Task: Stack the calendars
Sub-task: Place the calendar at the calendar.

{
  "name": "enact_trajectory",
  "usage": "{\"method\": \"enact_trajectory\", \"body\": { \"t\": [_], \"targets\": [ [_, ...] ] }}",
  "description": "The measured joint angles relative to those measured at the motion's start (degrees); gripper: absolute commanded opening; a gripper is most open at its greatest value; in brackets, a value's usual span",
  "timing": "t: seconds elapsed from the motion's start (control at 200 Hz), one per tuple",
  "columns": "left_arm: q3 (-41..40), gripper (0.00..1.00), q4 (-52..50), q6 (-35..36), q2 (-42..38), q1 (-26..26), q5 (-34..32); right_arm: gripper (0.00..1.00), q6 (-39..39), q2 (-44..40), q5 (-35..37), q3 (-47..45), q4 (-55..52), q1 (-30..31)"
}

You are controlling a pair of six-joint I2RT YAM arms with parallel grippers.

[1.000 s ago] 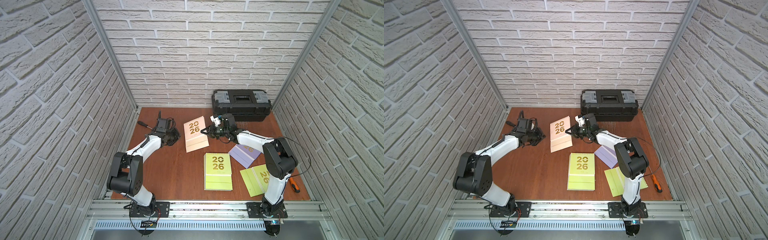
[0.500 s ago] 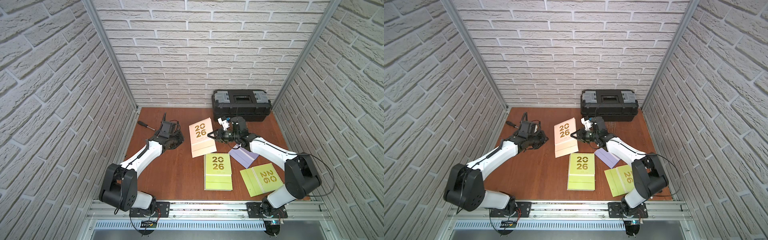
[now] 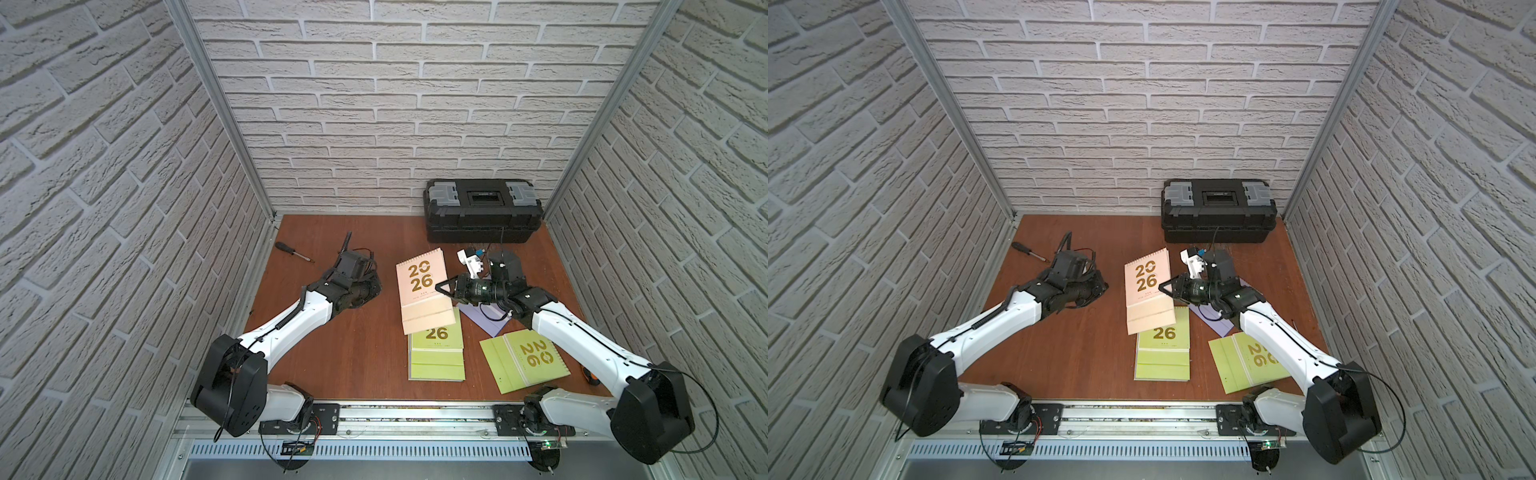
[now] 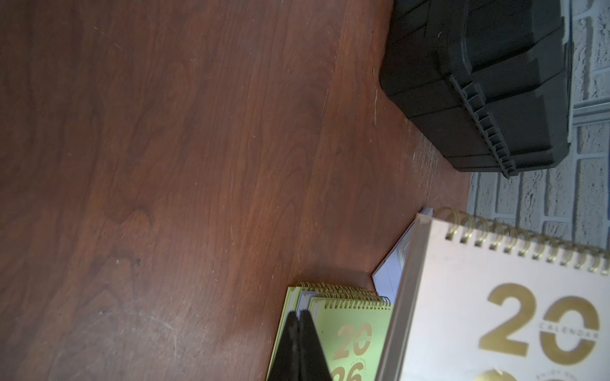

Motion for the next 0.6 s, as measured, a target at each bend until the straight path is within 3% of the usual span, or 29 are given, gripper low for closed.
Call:
{"method": "enact_trajectory", "body": {
  "t": [0.6],
  "targets": [
    [-2.7, 0.0, 1.4, -2.6, 0.8, -6.5, -3.3, 0.03, 3.6, -14.7, 0.9, -15.5, -1.4, -0.7]
  ]
}}
